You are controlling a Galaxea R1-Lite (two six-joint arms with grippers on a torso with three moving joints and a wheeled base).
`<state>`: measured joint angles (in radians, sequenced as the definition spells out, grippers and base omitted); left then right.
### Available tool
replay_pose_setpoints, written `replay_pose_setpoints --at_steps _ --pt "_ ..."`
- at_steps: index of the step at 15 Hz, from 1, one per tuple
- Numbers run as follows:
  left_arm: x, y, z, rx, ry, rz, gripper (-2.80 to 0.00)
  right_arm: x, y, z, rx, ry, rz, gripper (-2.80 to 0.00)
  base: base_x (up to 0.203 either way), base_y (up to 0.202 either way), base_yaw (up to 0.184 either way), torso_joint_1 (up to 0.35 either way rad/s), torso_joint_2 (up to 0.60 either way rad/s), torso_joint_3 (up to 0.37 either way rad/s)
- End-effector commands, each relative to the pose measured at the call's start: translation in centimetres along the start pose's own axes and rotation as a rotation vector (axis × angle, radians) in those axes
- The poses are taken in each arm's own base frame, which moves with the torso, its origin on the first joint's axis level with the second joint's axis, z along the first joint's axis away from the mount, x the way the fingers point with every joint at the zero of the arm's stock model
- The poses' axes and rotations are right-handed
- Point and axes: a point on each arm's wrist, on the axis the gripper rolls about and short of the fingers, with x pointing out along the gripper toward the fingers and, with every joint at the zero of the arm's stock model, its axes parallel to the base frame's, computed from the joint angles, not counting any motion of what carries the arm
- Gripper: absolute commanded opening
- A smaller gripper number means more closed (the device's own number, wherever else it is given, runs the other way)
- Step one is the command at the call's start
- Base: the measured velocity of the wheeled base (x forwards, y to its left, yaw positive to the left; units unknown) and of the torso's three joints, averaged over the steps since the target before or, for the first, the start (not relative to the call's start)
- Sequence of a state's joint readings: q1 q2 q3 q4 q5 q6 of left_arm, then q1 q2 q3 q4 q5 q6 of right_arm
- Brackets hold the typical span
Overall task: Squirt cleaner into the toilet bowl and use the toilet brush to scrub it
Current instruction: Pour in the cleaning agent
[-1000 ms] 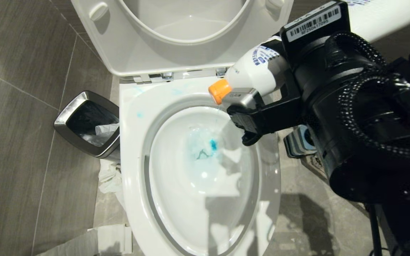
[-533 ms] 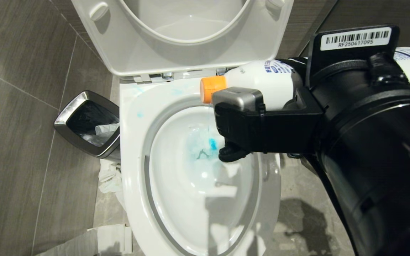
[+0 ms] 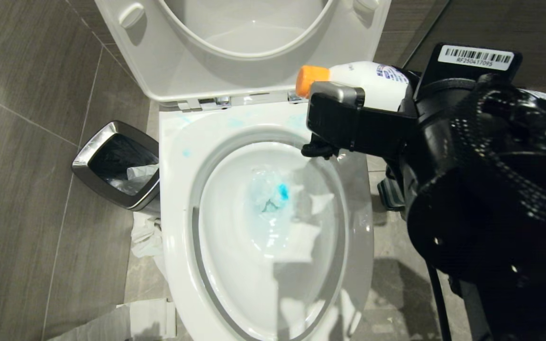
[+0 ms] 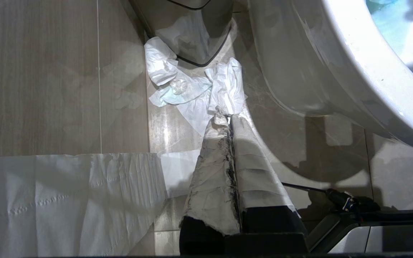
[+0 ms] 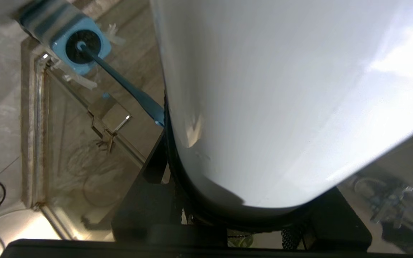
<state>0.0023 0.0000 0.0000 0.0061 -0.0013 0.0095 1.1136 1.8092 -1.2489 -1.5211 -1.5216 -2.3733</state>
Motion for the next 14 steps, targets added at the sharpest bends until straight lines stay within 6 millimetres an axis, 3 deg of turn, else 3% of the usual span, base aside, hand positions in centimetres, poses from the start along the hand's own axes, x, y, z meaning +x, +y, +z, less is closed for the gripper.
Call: replay_pose_setpoints --at_steps 1,4,7,11,14 --pt "0.0 0.0 0.0 0.000 0.002 0.002 -2.80 1.7 -0.1 1.1 0.022 0.060 -0.004 -2.80 0.000 0.000 0.000 0.000 0.00 0.000" --pt "0.0 0.0 0.0 0.000 0.002 0.000 -2.80 2.3 -2.5 2.7 0.122 0.074 -0.013 -2.80 0.000 0.000 0.000 0.000 0.00 0.000" --pt "0.0 0.0 0.0 0.000 0.002 0.001 -2.80 2.5 -5.1 3.2 0.165 0.082 -0.019 -2.80 0.000 0.000 0.000 0.000 0.00 0.000" --pt "0.0 0.0 0.0 0.000 0.002 0.001 -2.80 2.5 -9.0 1.6 0.249 0.089 -0.026 -2.80 0.000 0.000 0.000 0.000 0.00 0.000" --pt "0.0 0.0 0.0 0.000 0.002 0.000 -2.80 2.1 -11.5 -0.9 0.297 0.085 -0.028 -2.80 0.000 0.000 0.000 0.000 0.00 0.000"
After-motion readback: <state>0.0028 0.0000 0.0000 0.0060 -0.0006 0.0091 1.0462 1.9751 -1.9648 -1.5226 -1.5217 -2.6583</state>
